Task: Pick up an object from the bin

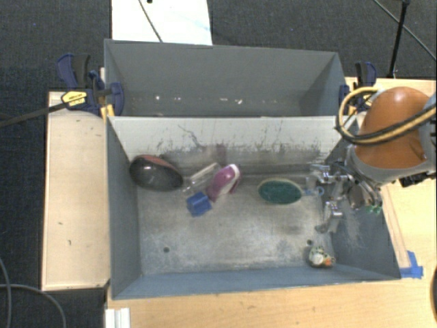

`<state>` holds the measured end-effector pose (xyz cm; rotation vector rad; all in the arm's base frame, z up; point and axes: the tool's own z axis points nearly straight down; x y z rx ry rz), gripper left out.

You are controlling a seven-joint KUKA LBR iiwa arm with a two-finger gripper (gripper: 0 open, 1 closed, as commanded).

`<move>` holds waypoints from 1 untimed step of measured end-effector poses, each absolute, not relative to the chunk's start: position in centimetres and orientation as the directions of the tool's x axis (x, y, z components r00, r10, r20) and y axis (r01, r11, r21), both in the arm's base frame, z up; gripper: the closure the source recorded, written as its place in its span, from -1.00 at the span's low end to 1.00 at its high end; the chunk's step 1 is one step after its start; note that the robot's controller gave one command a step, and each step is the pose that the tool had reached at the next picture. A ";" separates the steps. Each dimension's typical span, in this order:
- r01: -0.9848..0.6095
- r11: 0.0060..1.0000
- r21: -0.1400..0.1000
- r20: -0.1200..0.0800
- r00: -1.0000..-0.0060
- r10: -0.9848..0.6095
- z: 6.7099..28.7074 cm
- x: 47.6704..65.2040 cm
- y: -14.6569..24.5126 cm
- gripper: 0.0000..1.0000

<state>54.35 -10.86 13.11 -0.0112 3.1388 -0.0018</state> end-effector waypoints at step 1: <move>-0.418 0.909 -0.006 -0.007 -0.908 -0.418 18.2 56.7 -14.3 -1.00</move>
Offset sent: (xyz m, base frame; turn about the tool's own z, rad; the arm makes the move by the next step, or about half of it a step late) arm 0.0220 -0.0326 0.0489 -0.4262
